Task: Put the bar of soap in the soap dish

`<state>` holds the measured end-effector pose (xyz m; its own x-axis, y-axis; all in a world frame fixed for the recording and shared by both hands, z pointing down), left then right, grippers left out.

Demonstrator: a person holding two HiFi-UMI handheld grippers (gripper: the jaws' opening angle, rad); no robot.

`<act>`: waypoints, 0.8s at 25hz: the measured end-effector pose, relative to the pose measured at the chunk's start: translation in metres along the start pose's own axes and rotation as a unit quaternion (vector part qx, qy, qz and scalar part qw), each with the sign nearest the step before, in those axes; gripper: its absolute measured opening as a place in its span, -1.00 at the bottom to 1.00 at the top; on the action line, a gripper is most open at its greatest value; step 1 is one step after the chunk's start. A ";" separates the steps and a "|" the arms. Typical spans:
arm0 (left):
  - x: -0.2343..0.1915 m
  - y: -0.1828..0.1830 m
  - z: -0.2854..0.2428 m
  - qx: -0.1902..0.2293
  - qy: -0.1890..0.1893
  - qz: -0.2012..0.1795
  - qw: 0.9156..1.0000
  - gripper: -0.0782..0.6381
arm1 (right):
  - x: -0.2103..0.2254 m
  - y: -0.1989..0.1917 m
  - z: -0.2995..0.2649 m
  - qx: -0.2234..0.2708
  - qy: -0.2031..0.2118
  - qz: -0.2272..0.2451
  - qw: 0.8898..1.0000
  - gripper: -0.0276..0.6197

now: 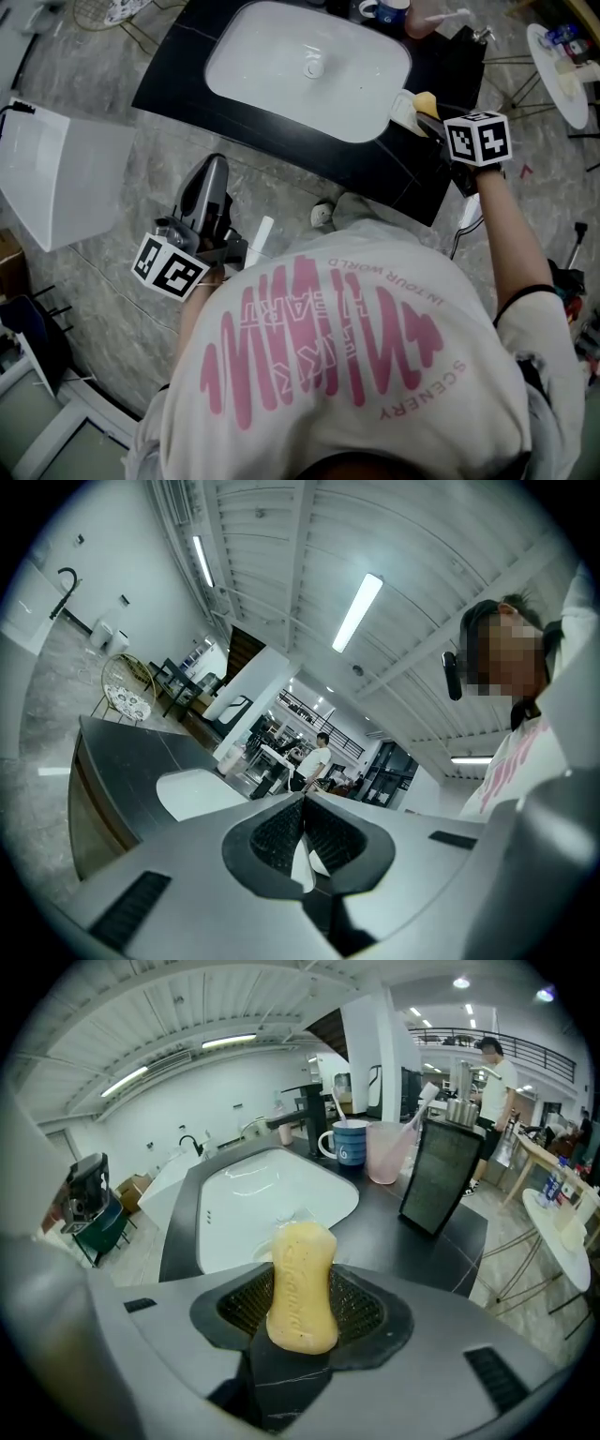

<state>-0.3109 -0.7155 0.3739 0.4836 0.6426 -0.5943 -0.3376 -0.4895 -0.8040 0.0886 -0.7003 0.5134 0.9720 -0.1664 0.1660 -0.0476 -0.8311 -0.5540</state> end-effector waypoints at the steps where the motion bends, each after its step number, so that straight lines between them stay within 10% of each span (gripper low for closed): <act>1: 0.001 0.001 0.000 0.002 0.002 0.000 1.000 -0.76 | 0.000 0.000 -0.002 -0.011 0.004 0.012 1.000 -0.32; 20: 0.009 0.013 0.007 0.050 0.044 -0.009 0.998 -0.76 | -0.019 -0.003 -0.023 -0.158 0.016 0.290 0.944 -0.32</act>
<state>-0.3169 -0.7117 0.3585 0.5580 0.5949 -0.5785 -0.4038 -0.4143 -0.8156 0.0650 -0.7073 0.5307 0.7545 -0.6534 -0.0618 -0.6401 -0.7120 -0.2886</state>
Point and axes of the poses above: the fingertips, and each gripper's own axes: z backward along the fingers, x to its right, y out of its top, the point moved 3 cm from there along z, backward along the fingers, and after that the axes turned 2 degrees about -y, right-handed, at the moved point
